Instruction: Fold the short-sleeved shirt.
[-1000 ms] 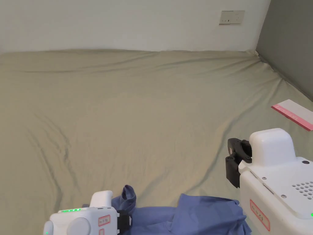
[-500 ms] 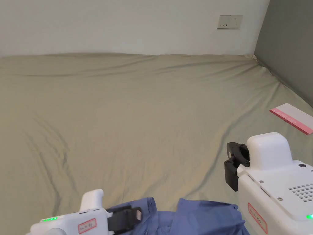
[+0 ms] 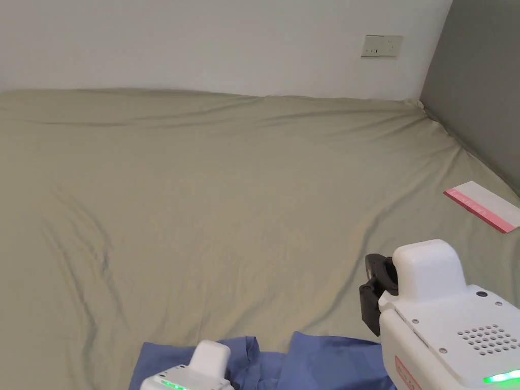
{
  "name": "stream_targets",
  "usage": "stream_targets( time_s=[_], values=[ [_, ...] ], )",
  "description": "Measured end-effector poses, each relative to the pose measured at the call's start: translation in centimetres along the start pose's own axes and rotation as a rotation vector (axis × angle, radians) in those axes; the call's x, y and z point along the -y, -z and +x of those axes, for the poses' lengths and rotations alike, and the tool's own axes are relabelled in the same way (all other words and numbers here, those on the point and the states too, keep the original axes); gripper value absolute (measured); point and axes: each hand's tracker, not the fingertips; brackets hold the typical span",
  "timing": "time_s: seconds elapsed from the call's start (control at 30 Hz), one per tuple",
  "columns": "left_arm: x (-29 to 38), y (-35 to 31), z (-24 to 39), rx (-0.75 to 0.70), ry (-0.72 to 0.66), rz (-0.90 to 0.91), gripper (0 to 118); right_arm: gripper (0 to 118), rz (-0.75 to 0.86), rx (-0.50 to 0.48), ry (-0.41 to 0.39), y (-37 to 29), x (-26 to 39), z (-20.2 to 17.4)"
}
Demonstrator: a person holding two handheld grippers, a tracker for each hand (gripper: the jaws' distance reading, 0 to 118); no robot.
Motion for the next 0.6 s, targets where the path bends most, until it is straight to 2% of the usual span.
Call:
stream_targets(
  time_s=[0.03, 0.1, 0.2, 0.33, 0.43, 0.47, 0.53, 0.6],
  values=[
    [0.3, 0.1, 1.1, 0.033, -0.014, 0.037, 0, 2, -0.006, 0.017, 0.002, 0.0, 0.1, 0.1],
    [0.3, -0.6, 1.8, -0.025, 0.010, 0.082, 0, 2, -0.020, 0.049, -0.004, 0.2, 0.4, 0.3],
    [0.4, -1.2, 1.9, -0.046, 0.012, 0.071, 0, 2, -0.033, 0.047, 0.004, 0.5, 0.7, 0.8],
    [0.3, -1.9, 3.0, 0.106, -0.009, 0.087, 0, 2, -0.037, 0.043, 0.010, 0.9, 0.7, 0.6],
    [0.2, -2.9, 3.7, 0.285, 0.011, 0.059, 0, 2, -0.038, 0.032, 0.006, 1.0, 0.4, 0.2],
    [0.1, -3.5, 3.8, 0.308, 0.032, 0.052, 0, 2, -0.038, 0.030, 0.004, 1.0, 0.3, 0.1],
    [0.2, -5.2, 2.7, 0.259, 0.044, 0.086, 0, 2, -0.033, 0.030, 0.005, 0.8, 0.1, 0.0],
    [0.1, -6.5, -0.2, 0.324, -0.094, 0.157, 0, 2, -0.030, 0.035, 0.009, 0.6, -0.1, -0.1]
  ],
)
